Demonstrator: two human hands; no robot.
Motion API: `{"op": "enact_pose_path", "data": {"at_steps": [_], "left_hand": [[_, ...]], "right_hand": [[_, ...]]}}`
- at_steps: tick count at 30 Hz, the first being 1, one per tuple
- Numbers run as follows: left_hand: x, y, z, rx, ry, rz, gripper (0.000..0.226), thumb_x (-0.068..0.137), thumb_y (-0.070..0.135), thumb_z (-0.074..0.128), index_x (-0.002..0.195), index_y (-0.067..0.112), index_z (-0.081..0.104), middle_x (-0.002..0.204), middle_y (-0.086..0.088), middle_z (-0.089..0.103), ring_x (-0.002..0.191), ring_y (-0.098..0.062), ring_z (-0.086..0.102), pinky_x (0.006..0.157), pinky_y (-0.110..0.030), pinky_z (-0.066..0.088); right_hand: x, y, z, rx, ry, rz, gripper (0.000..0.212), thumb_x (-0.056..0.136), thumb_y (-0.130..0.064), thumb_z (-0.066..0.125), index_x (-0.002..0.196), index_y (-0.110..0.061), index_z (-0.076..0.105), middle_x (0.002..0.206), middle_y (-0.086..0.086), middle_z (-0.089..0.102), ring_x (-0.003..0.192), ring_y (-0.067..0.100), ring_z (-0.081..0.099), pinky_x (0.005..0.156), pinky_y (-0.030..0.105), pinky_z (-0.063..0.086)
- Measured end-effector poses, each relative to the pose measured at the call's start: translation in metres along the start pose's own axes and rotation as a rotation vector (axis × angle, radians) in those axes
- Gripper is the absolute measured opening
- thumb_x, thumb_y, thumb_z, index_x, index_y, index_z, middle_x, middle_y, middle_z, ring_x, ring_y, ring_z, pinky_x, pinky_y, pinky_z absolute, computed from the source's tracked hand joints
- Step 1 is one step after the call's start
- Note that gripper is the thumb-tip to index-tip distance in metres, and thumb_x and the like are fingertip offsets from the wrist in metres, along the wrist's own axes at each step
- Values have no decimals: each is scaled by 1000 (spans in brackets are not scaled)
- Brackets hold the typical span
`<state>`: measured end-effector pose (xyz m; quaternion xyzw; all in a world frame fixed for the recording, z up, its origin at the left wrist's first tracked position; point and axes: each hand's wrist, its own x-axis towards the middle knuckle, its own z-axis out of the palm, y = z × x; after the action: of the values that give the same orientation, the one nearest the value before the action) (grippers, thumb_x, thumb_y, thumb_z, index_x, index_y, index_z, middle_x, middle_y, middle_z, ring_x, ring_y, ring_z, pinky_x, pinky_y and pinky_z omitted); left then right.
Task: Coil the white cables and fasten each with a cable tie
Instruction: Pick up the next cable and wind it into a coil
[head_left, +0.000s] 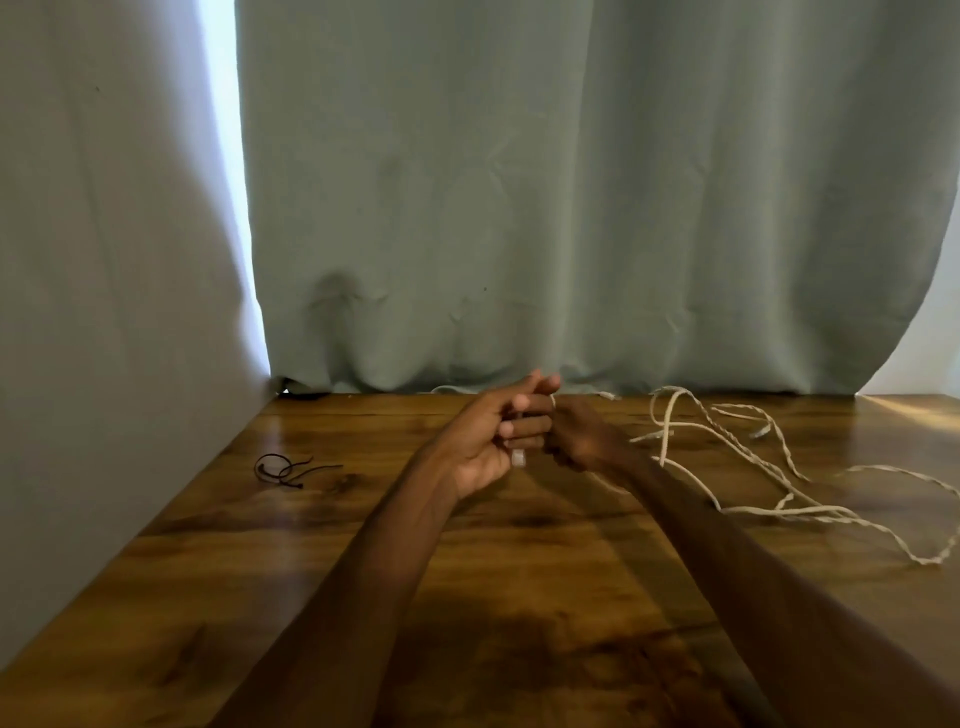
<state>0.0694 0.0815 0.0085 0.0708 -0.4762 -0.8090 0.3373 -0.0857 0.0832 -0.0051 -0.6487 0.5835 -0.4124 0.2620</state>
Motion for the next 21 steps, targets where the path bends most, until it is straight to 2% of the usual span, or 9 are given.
{"op": "enact_pose_path", "data": {"at_steps": [2,5,8,9,11,13,17,19,21], "left_hand": [[3,-1,2,38,32,18,27,101,9,47,122,-1,60,73,6,57,47,-2,44,40,-14,31],[9,-4,0,74,79,56,40,101,-9,38,141,-13,47,107,-9,73,74,-9,68,56,-14,51],[12,-5,-11,10,100,69,50,95,-22,30,144,-16,39,137,-24,63,111,-29,71,86,-27,62],[12,-5,-15,-13,102,69,52,93,-23,28,144,-15,38,140,-27,59,120,-34,67,95,-32,59],[13,-4,-24,-40,107,69,56,91,-23,25,145,-15,36,143,-30,55,131,-41,58,107,-41,51],[13,-5,-31,-11,134,72,59,89,-23,24,146,-13,34,144,-30,54,136,-41,54,112,-46,45],[18,-12,-35,178,246,71,64,89,-23,25,150,-7,34,148,-26,52,140,-34,51,110,-45,47],[19,-12,-38,220,298,87,65,90,-22,25,151,-4,35,150,-23,51,142,-32,48,109,-46,47],[18,-9,-45,223,337,99,63,91,-20,26,152,-2,36,152,-21,50,143,-31,47,108,-48,46]], "right_hand": [[-4,7,8,-137,-57,-64,22,101,-4,48,89,-15,63,60,0,55,39,3,46,38,18,31],[-17,12,16,-234,-57,-140,33,94,10,51,75,-17,55,56,-12,54,53,2,54,48,8,36],[-25,13,21,-224,-122,-192,40,103,-2,46,74,-28,53,59,-14,60,53,-9,56,52,8,37],[-26,13,22,-216,-149,-191,35,106,-8,44,78,-27,56,63,-11,60,52,-6,56,53,9,38],[-24,19,25,-175,-212,-167,30,109,-18,42,87,-15,63,64,-1,62,51,7,55,54,21,44],[-26,23,26,-189,-246,-173,34,110,-24,41,91,-8,65,63,0,62,52,10,54,55,26,45],[-34,15,24,-277,-295,-270,37,109,-21,43,81,-17,67,60,-14,63,55,-2,57,60,16,40],[-38,11,20,-323,-351,-271,38,108,-22,44,77,-21,67,59,-16,63,55,-1,56,61,19,40],[-44,10,16,-329,-373,-241,38,106,-27,46,74,-23,67,60,-9,63,55,3,56,63,27,44]]}}
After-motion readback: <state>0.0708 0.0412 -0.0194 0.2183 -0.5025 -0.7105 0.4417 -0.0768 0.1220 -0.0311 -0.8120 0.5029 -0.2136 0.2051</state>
